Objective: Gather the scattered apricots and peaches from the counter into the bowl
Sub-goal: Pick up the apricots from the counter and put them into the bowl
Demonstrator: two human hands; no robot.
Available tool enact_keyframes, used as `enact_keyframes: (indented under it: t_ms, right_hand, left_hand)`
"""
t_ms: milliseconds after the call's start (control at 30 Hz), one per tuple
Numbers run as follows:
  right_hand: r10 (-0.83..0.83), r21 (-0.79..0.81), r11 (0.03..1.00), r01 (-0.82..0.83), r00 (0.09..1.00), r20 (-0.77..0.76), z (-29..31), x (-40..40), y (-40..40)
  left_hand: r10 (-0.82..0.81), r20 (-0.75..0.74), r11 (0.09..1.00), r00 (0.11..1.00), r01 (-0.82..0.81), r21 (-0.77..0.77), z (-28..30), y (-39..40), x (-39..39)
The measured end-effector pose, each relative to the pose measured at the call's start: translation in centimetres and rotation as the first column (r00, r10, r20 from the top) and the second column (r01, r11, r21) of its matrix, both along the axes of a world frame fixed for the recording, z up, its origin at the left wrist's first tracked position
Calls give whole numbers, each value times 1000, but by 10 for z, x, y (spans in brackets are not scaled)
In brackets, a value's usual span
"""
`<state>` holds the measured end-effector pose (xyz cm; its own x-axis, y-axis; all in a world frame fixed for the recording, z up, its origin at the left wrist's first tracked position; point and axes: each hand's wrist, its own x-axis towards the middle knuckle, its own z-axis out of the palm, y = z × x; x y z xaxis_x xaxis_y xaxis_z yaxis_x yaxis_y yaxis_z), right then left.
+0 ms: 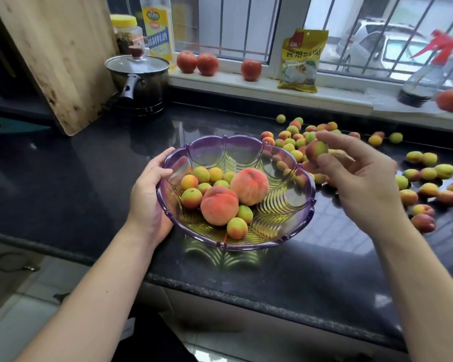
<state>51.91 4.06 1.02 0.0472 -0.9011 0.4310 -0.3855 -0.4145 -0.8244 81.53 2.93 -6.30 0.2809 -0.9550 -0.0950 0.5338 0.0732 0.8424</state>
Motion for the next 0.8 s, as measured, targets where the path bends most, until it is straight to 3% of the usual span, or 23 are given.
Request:
enact_keyframes:
  t_ms: [67, 100, 200, 300, 367, 433, 567, 800]
  right_hand:
    - [161, 129, 982, -138, 967, -195, 25, 16, 4]
    - [233, 219, 962, -161, 906, -353, 33, 24, 3]
    - [337, 371, 925, -79, 617, -711, 37, 54, 0]
    - [374, 425, 905, 33, 415, -829, 25, 74, 0]
    - [388, 434, 898, 70, 337, -858, 17, 80, 0]
    - [399, 441, 895, 65, 328, -856, 13, 82, -2]
    - [447, 501, 865, 27, 413, -794, 17, 78, -3]
    - [454, 497, 868, 22, 373, -809, 14, 79, -9]
  left_hand:
    - [-2, 7, 1000, 1000, 2, 3, 0, 0, 1]
    - [-3, 8, 1000, 1000, 3, 5, 0, 0, 0]
    - [-6, 5, 1000, 1000, 6, 10, -1, 0, 1]
    - [-7, -1, 1000, 1000, 7, 8, -2, 0, 1]
    - [-9, 8, 1000, 1000, 8, 10, -1, 0, 1]
    - [-10, 14, 1000, 1000, 9, 9, -1, -1, 1]
    - [-14, 23, 1000, 1000, 14, 5, 0, 0, 1]
    - [-14, 45, 1000, 999, 14, 3, -1, 0, 1]
